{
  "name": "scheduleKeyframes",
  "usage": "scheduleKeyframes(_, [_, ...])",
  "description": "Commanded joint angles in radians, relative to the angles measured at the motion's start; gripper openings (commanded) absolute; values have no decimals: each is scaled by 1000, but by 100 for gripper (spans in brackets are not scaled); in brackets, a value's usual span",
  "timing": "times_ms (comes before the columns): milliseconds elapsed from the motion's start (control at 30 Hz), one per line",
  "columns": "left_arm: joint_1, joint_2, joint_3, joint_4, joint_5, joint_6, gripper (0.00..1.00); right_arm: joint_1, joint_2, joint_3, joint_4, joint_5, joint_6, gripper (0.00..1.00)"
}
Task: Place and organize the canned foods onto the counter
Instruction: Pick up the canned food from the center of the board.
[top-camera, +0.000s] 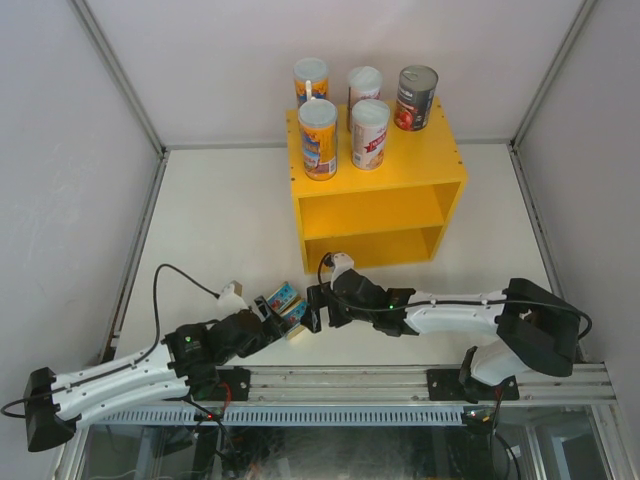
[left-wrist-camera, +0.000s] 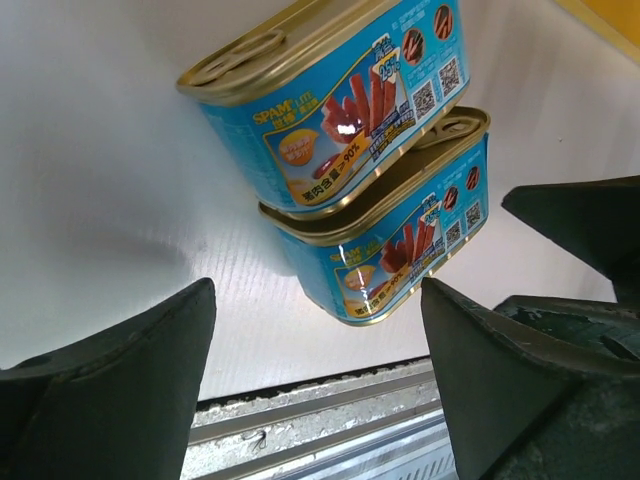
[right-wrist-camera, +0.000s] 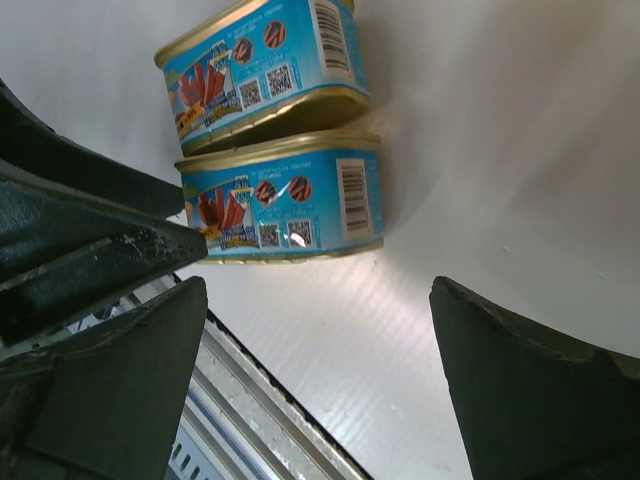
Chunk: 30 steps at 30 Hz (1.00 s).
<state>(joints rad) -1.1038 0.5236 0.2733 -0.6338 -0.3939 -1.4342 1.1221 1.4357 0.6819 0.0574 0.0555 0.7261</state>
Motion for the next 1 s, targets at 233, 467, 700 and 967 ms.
scheduleKeyframes(233, [-2, 9, -82, 111, -22, 12, 83, -3, 108, 8, 236, 26, 67, 91])
scheduleKeyframes(467, [-2, -19, -117, 137, -2, 1, 80, -4, 176, 8, 304, 19, 106, 91])
scheduleKeyframes(700, [-2, -58, -158, 137, 57, 5, 76, -2, 207, 9, 340, 20, 113, 91])
scheduleKeyframes(967, [-2, -63, -163, 130, 83, 28, 74, 8, 249, 8, 371, -8, 121, 89])
